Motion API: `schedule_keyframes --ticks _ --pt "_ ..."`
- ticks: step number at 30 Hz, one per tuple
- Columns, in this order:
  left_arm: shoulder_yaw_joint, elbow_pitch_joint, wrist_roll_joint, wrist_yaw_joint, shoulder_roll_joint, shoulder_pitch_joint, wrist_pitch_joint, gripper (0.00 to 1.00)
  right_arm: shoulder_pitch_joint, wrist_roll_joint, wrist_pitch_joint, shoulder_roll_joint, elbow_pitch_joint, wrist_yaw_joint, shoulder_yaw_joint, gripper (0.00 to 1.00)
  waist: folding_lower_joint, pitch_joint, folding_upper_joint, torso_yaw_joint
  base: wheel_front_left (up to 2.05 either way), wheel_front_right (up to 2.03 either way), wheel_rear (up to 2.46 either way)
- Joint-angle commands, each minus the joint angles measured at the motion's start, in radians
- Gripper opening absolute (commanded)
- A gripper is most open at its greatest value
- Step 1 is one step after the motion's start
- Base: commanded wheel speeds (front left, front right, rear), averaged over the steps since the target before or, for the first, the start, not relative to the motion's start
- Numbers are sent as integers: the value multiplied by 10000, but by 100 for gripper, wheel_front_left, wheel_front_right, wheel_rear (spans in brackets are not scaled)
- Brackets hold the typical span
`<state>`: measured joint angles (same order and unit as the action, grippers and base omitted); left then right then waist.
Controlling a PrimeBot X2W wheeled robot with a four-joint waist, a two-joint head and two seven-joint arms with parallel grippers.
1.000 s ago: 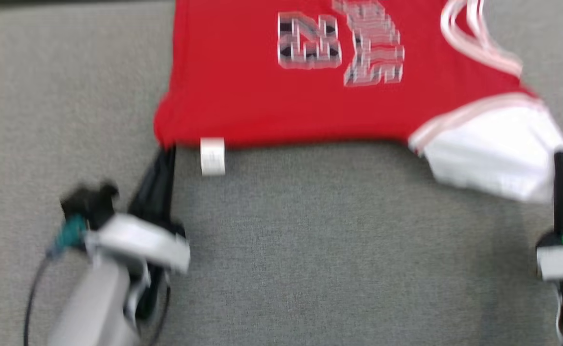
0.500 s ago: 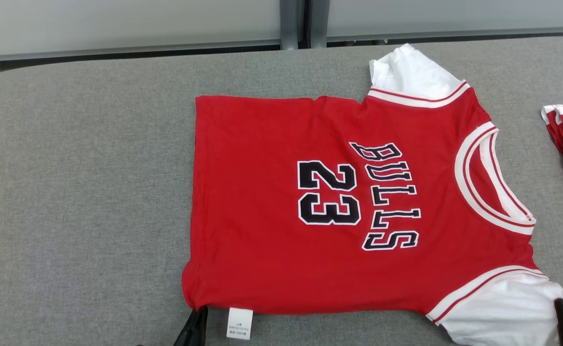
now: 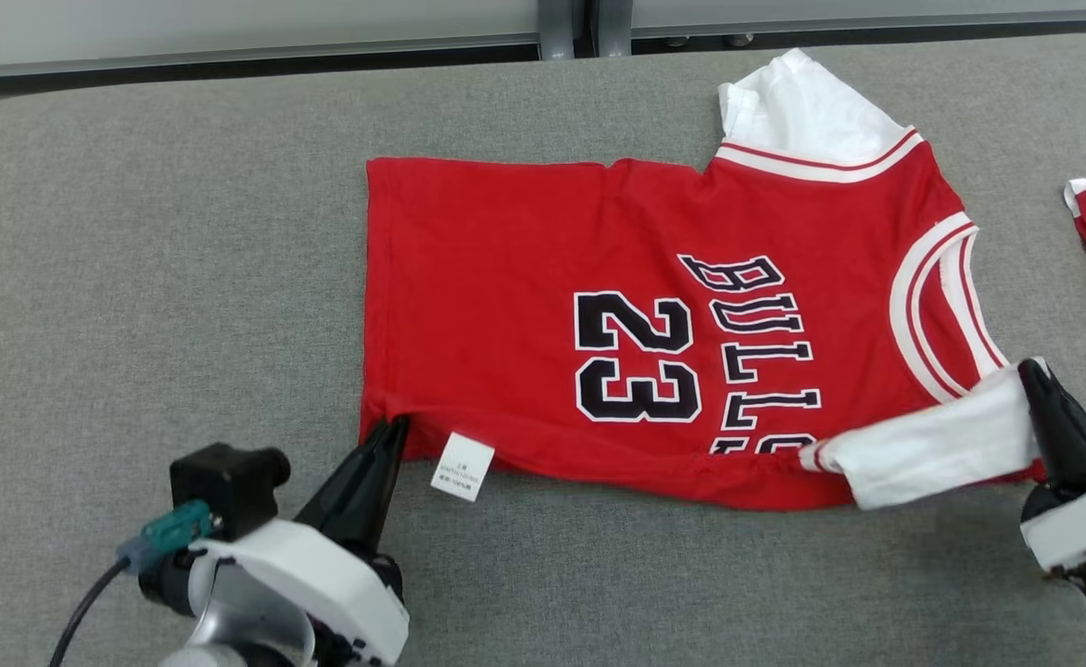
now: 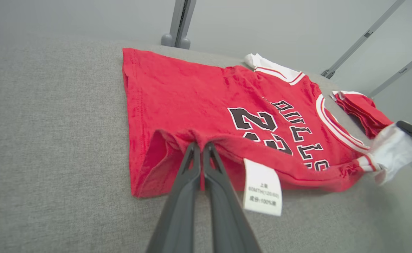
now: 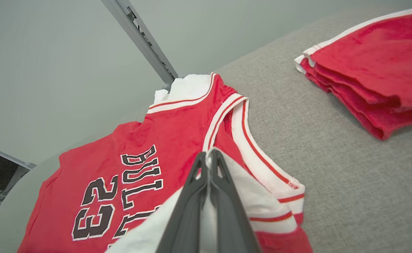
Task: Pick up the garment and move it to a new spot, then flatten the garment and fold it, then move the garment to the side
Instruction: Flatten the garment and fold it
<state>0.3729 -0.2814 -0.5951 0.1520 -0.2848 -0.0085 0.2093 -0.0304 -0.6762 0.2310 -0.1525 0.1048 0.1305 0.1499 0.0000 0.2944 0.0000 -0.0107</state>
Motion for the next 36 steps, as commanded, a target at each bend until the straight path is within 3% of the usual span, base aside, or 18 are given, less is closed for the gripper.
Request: schedule_keyframes --ticks 1,16,17,18,19,26,36 --pt "-50 268 -49 65 -32 -651 351 0 -664 238 329 -203 -458 2 -136 0 0 103 0 28 0 0 0" --pt "206 2377 -181 -362 81 -2800 1268 0 -3606 1094 1393 -1144 -2816 4 -847 0 0 865 0 211 0 0 0" --pt "183 2460 -166 -338 76 -2895 1252 2 -3788 1106 1462 -1177 -2923 4 -914 12 0 914 0 211 0 0 0" --pt "150 2544 -186 -279 104 -2954 1267 43 -3939 1166 1498 -1246 -3000 4 -1024 89 0 957 0 211 0 0 0" --pt "192 2633 -209 -308 94 -2993 1375 100 -4060 1219 1612 -1324 -3119 2 -1095 100 0 992 0 211 0 0 0" --pt "-39 2757 -296 -143 101 -2944 1133 100 -4029 1016 1504 -1755 -2862 2 -1462 100 0 970 0 170 0 0 0" --pt "-263 2183 -809 219 184 -1006 763 100 -1190 1555 1784 -2831 -1075 2 -1618 100 0 696 0 -175 0 0 0"
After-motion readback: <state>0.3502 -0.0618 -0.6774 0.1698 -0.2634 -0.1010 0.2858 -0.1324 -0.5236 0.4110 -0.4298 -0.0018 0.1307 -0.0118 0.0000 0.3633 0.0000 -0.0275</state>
